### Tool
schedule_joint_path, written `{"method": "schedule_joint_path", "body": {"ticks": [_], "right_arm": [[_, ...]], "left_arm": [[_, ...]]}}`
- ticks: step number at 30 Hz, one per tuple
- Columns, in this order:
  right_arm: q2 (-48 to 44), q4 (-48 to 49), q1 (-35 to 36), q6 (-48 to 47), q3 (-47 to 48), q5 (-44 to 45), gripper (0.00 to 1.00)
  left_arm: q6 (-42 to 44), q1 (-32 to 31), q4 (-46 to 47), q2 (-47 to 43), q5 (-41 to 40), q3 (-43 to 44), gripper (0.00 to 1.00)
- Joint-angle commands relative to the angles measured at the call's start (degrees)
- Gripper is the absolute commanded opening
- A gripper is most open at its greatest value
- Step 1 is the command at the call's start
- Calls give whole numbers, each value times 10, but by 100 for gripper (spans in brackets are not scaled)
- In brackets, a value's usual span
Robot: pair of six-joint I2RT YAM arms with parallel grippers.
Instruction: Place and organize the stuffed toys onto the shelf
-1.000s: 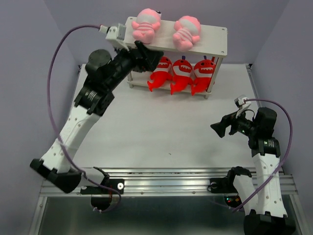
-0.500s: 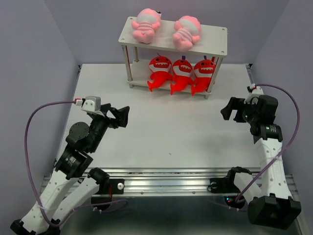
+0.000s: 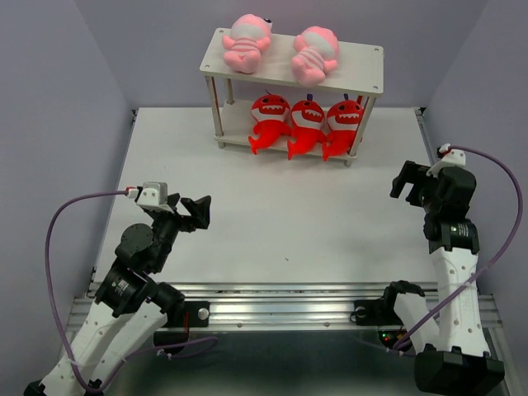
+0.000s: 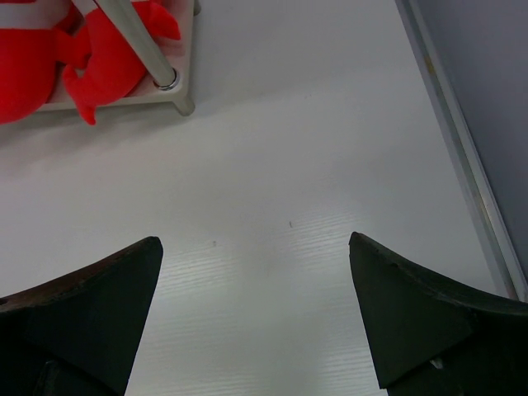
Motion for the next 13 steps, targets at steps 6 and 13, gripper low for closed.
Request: {"method": "schedule_joint_path", "body": {"ticks": [6, 13], "right_arm": [[-7, 57, -2, 3, -23, 42, 100], [-10, 78, -2, -4, -44, 34, 100]], "left_arm": [[-14, 2, 11, -17, -27, -7, 99], [-22, 2, 8, -30, -47, -8, 99]]}}
